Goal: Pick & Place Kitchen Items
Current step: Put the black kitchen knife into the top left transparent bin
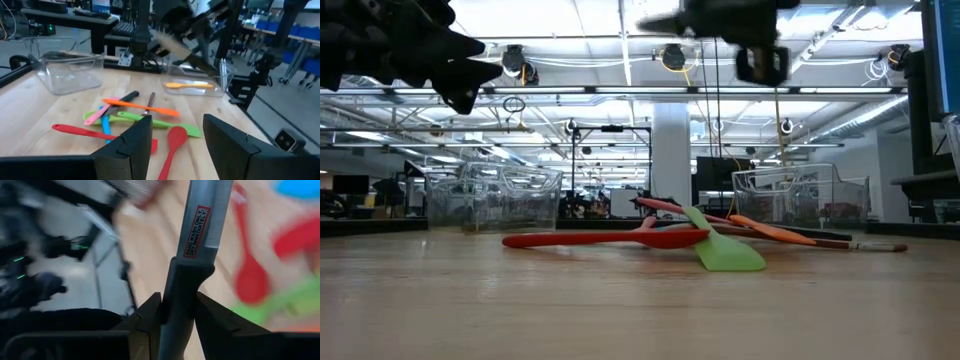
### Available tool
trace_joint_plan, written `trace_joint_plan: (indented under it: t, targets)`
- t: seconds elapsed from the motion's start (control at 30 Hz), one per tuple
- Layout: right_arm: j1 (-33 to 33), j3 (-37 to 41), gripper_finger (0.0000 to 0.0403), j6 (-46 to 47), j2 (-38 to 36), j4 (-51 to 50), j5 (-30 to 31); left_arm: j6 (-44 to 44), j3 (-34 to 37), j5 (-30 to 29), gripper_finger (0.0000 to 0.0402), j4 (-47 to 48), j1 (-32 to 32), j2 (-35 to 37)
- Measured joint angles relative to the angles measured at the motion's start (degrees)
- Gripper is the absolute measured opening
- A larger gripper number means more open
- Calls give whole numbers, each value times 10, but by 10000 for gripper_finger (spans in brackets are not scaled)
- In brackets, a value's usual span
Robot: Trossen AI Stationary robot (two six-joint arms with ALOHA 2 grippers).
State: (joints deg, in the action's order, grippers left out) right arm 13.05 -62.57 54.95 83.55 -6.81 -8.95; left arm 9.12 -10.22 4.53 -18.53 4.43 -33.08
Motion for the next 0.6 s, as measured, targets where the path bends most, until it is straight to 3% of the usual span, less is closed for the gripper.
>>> trace_joint_plan:
  t: [0.47,0.6]
  targets:
    - [-60,0,89,-397,0,248,-3,112,0,-2,182,-77,2,0]
    - [-86,0,84,-482,0,295,-11,174,0,-40,182,-106,2,0]
